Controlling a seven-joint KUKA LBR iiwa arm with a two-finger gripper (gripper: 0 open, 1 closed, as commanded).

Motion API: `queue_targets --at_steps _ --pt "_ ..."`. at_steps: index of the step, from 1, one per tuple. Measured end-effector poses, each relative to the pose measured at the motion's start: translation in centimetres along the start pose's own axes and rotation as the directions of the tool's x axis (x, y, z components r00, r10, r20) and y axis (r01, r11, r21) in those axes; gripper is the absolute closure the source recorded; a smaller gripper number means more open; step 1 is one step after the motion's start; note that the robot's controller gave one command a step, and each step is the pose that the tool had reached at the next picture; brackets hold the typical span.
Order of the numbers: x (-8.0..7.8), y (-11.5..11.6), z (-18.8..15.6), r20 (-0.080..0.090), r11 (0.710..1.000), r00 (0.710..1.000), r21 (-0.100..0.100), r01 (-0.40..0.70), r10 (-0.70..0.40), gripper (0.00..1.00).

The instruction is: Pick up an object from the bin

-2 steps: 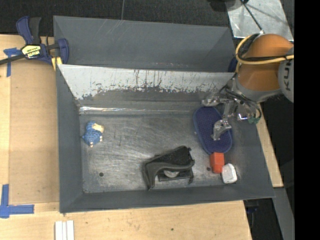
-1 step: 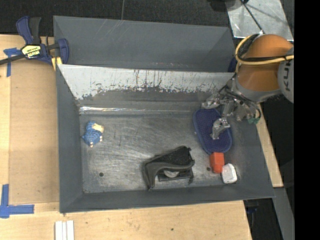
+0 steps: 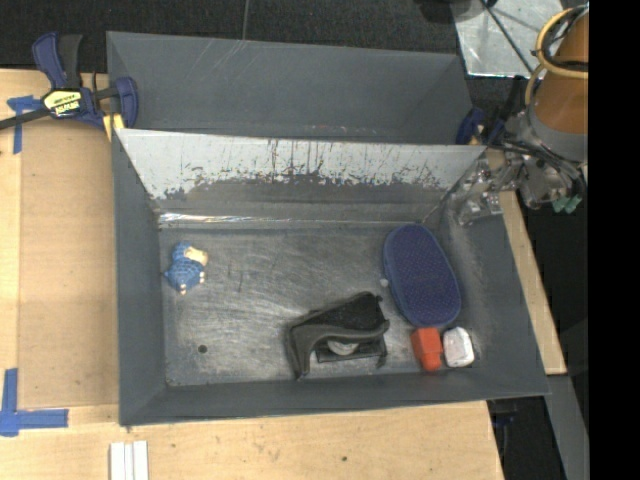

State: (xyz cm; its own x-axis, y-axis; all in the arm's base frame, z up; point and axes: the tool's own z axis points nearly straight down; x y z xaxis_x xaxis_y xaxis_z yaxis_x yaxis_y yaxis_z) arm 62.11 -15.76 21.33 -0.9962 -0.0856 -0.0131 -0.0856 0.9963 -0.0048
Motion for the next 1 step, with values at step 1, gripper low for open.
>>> queue_targets --at_steps 1 --pt "5.31 1.41 4.36 -0.015 0.997 0.997 -0.007 0.079 -0.079 1.0"
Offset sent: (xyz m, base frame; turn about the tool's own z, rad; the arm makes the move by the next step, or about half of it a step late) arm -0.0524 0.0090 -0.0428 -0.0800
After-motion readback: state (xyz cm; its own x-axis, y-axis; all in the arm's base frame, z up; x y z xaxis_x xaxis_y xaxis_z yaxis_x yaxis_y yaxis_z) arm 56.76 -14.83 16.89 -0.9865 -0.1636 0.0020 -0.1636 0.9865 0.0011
